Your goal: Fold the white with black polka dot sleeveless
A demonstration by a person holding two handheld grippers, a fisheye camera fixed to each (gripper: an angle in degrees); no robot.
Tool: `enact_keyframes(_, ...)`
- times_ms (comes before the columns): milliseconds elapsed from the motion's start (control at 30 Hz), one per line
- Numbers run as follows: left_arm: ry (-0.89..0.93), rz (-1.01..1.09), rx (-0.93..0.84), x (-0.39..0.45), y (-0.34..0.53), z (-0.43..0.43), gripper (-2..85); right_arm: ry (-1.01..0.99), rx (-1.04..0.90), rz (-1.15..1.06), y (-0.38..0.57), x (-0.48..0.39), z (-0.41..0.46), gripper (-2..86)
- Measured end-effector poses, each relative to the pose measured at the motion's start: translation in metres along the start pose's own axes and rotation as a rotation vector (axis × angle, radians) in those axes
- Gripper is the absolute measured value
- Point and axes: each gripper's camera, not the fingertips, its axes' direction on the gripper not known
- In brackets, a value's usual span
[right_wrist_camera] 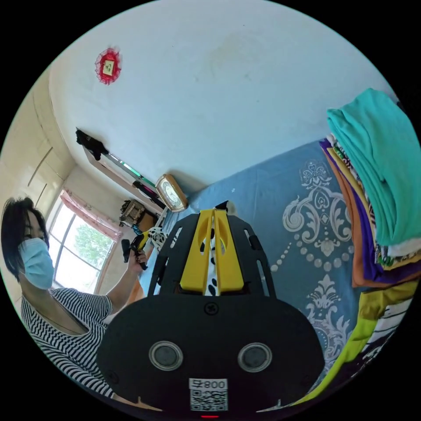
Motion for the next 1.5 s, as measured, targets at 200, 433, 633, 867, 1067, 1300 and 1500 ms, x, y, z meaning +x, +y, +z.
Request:
enact_keyframes(200, -0.145, -0.066, -0.119, -0.028, -0.021, 0.049, 0.2, 0.126, -0.129, 0.05, -0.03, 0.034, 0.052, 0.3)
enact_keyframes(433, -0.207, -0.202, -0.206, -0.068, -0.017, 0.093, 0.6, 0.116, -0.25, 0.226, -0.032, 0.099, 0.11, 0.4)
enact_keyframes(633, -0.217, -0.232, -0.203, -0.077, -0.021, 0.093, 3.0, 0.101, -0.266, 0.252, -0.029, 0.118, 0.111, 0.8)
enact_keyframes(867, -0.092, -0.268, -0.141, -0.078, -0.01, 0.059, 7.4, 0.046, -0.239, 0.272, -0.019, 0.128, 0.085, 2.5)
enact_keyframes(1067, -0.041, -0.281, -0.289, -0.063, 0.044, 0.031, 7.8, 0.039, -0.241, 0.214, 0.024, 0.112, 0.042, 4.5)
enact_keyframes(1300, -0.049, -0.286, -0.392, -0.045, 0.086, 0.029, 7.4, 0.095, -0.35, 0.173, 0.1, 0.071, 0.011, 6.9)
enact_keyframes(1500, -0.137, -0.238, -0.434, -0.025, 0.087, 0.035, 2.7, 0.267, -0.432, 0.138, 0.126, 0.052, 0.015, 6.3)
